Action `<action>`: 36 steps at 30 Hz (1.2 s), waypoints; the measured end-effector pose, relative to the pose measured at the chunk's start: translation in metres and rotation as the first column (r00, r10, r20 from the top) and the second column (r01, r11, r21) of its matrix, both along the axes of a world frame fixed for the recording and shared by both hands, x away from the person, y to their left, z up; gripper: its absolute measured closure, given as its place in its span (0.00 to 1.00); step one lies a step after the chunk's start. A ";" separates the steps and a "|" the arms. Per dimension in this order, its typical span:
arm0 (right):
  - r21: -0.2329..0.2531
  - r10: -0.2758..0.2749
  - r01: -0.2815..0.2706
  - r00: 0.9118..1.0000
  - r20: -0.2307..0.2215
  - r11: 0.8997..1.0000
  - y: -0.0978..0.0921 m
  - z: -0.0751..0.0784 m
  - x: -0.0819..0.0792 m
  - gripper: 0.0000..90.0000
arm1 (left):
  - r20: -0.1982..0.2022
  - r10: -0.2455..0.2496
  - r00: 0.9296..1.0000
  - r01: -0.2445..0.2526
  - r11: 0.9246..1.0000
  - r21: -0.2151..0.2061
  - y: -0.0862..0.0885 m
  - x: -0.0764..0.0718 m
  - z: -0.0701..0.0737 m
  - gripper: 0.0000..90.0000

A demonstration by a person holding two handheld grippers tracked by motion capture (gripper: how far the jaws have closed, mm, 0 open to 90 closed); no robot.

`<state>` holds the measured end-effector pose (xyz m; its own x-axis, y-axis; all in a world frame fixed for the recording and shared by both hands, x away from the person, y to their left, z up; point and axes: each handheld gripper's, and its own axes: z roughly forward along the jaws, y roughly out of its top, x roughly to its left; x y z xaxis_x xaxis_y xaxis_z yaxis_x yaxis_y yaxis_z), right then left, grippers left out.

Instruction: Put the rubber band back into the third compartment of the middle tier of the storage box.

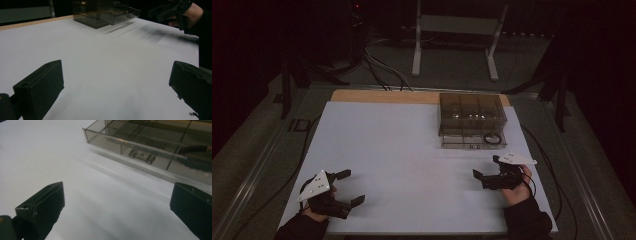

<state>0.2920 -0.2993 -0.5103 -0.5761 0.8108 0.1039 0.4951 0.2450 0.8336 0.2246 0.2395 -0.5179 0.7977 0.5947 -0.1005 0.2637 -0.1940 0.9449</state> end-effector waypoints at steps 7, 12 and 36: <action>0.012 -0.011 0.012 1.000 -0.017 1.000 -0.009 -0.010 -0.014 0.00 | 0.000 -0.001 1.000 0.001 1.000 0.002 0.000 0.000 0.000 0.00; 0.006 -0.013 0.013 1.000 -0.007 1.000 -0.016 -0.015 -0.024 0.00 | -0.001 -0.001 1.000 0.001 1.000 0.002 0.000 0.000 0.000 0.00; -0.007 0.004 -0.004 1.000 0.024 1.000 -0.020 -0.024 -0.036 0.00 | -0.002 -0.008 1.000 0.008 1.000 0.012 -0.002 -0.001 -0.001 0.00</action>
